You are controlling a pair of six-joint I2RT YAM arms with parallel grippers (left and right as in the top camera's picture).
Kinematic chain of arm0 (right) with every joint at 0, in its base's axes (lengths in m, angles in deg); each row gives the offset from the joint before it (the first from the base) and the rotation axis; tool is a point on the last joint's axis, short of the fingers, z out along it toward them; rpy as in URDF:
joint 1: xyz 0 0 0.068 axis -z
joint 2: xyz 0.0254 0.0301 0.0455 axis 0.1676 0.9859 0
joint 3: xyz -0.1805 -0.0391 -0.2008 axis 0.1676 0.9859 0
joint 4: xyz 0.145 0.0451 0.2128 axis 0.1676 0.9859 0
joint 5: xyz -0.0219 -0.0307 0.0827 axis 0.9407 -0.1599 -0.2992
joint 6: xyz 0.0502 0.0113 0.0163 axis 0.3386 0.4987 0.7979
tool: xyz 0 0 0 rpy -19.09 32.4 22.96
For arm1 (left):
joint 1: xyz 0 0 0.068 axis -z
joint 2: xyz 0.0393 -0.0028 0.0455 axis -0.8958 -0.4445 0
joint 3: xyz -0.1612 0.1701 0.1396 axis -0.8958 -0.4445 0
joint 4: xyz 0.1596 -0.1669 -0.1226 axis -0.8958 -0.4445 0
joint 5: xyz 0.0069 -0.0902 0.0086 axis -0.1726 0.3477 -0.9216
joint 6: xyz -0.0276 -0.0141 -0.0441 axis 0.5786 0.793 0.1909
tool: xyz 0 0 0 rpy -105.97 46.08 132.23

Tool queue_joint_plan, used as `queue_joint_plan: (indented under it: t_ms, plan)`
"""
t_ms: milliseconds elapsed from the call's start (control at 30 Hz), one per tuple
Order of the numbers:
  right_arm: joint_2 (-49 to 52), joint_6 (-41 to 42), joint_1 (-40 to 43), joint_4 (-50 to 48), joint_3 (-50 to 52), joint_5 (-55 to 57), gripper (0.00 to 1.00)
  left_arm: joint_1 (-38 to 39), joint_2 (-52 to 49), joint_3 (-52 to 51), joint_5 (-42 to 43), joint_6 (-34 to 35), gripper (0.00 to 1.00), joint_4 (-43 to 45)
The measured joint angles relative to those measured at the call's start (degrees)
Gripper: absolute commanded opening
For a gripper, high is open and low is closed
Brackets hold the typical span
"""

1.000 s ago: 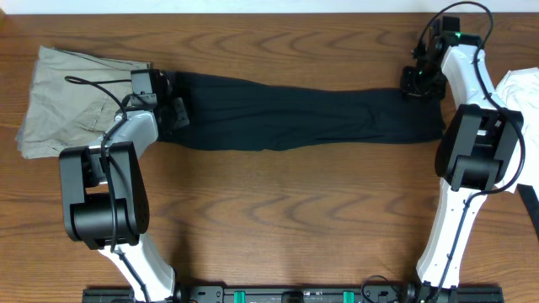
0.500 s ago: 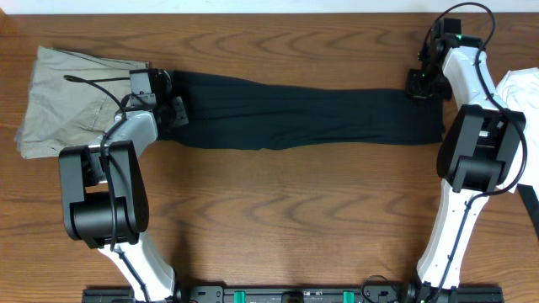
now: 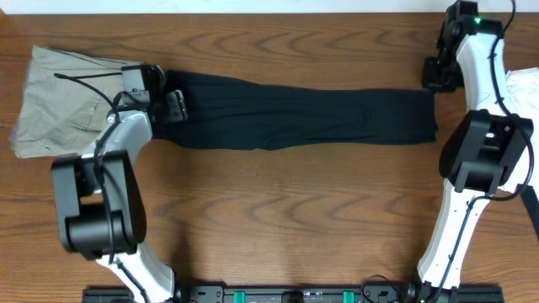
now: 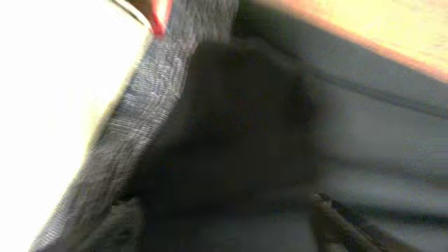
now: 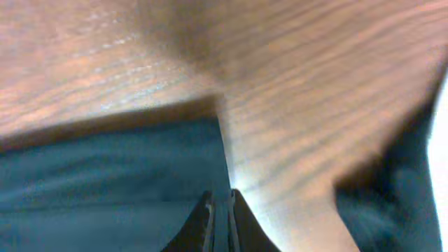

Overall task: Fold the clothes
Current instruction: 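Release and move the right gripper to the right cuff end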

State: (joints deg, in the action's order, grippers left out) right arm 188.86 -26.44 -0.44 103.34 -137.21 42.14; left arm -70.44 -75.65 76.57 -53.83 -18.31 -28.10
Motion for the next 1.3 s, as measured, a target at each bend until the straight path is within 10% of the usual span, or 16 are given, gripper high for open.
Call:
queue_joint_plan:
  t_ms: [200, 667, 1300]
  plan:
    - [0.0, 2.3, 0.2, 10.6, -13.3, -0.5, 0.68, -0.2, 10.0, 0.0, 0.3, 0.1, 0.96, -3.0]
    - [0.0, -15.2, 11.3, 17.7, -10.8, -23.5, 0.72, 0.7, 18.9, 0.3, 0.6, 0.5, 0.98, -15.3]
    - [0.0, -26.4, 13.0, 0.1, 13.6, -30.6, 0.73, 0.7, 18.9, 0.3, 0.6, 0.6, 0.98, -19.1]
